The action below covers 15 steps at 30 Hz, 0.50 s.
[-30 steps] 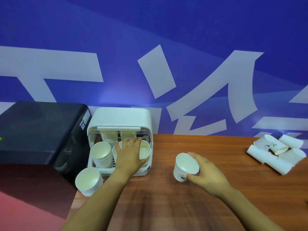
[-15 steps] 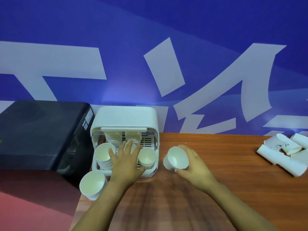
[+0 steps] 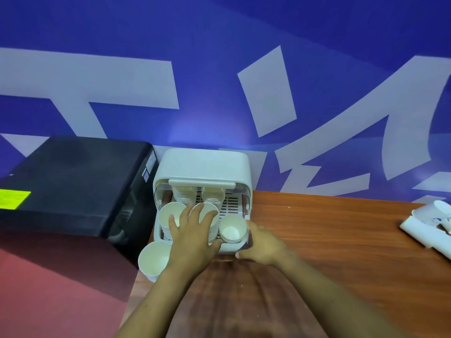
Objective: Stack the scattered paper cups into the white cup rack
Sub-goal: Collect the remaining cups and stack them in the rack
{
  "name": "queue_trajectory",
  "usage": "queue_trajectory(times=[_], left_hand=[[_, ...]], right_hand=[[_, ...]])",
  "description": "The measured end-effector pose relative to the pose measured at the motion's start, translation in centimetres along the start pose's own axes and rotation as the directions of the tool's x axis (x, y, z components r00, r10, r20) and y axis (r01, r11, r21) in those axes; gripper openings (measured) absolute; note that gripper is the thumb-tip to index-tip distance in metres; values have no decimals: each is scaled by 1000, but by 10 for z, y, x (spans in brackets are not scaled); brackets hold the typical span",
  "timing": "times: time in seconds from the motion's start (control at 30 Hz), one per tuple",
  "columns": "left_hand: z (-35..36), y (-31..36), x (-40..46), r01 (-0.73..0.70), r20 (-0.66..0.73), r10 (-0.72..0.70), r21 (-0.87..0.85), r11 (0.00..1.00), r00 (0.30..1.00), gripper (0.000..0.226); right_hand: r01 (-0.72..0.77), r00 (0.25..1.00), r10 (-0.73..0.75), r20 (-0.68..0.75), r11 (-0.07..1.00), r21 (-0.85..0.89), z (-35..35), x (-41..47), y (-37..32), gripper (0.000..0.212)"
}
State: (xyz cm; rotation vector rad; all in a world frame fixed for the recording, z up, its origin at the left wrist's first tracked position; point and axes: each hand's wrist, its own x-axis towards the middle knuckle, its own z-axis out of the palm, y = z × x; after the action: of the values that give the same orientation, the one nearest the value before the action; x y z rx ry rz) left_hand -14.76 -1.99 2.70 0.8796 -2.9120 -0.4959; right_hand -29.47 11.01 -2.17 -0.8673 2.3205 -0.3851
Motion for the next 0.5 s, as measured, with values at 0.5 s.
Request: queue_trajectory(times=[0.5], left_hand=[[17,52,-29,-178,83,207,-265,948,975,46]], right_hand=[[40,997,-37,67,998,-44,-26,-100,51,54]])
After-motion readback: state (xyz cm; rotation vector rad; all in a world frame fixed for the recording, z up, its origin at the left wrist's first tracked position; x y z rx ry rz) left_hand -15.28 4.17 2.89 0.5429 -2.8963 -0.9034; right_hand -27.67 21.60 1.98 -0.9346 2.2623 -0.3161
